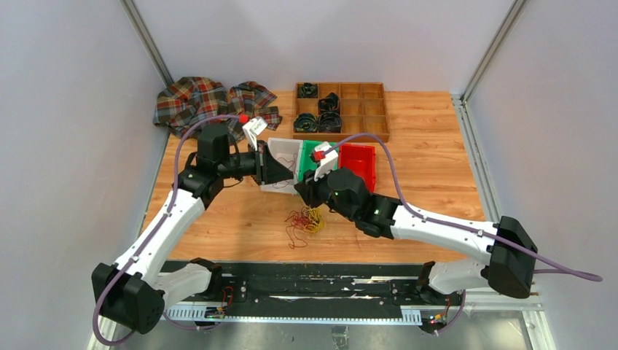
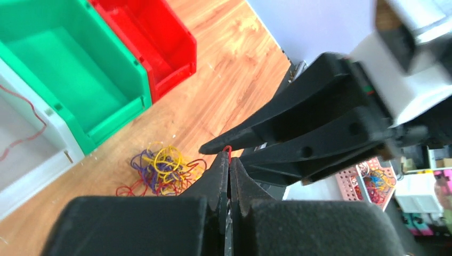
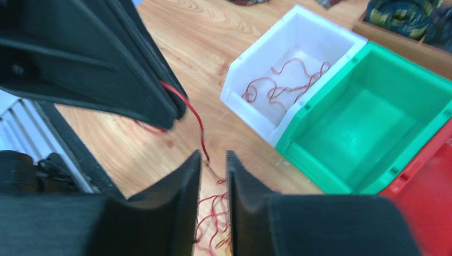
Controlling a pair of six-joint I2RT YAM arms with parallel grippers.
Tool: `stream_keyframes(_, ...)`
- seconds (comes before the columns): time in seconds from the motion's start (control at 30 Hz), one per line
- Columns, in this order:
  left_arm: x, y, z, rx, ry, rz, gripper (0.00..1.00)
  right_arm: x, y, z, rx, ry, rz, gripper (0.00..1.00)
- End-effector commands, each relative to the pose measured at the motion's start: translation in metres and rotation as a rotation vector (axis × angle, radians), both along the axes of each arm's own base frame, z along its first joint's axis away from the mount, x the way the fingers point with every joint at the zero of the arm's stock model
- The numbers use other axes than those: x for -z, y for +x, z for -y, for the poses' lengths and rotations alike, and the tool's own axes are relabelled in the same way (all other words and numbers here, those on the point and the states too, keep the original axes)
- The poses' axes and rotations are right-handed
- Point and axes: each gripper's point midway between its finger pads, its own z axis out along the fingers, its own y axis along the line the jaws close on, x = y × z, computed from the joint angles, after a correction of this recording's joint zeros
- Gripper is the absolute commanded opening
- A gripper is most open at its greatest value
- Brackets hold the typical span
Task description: Untangle the cables
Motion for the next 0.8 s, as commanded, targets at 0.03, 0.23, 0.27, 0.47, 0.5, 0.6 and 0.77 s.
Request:
stream_keyframes(0.03,-0.043,-0.008,0.001,0.101,0.006,0.165,0.01,0.005,-0.005,0.002,0.008,0.073,-0.036,0.41)
stream_keyframes(0.23,-0.071,-0.026,-0.002,0.166,0.008,0.238,0.01,0.015,0.002,-0.011,-0.011,0.097,-0.06,0.54)
stream_keyframes(0.27,-0.075,-0.029,-0.003,0.172,0.006,0.241,0.01,0.017,0.003,-0.013,-0.012,0.1,-0.063,0.54)
stream_keyframes(0.47,-0.093,-0.048,-0.006,0.21,-0.008,0.241,0.01,0.025,0.013,-0.026,-0.006,0.129,-0.057,0.55)
stream_keyframes(0.5,-0.097,-0.051,-0.006,0.22,-0.01,0.245,0.01,0.025,0.014,-0.028,-0.005,0.133,-0.056,0.55)
stream_keyframes(0.6,-0.107,-0.059,-0.007,0.245,-0.017,0.255,0.01,0.03,0.016,-0.029,-0.003,0.13,-0.059,0.5)
stream_keyframes(0.77,-0.128,-0.064,-0.009,0.257,-0.027,0.308,0.01,0.046,0.009,-0.025,-0.02,0.116,-0.089,0.28)
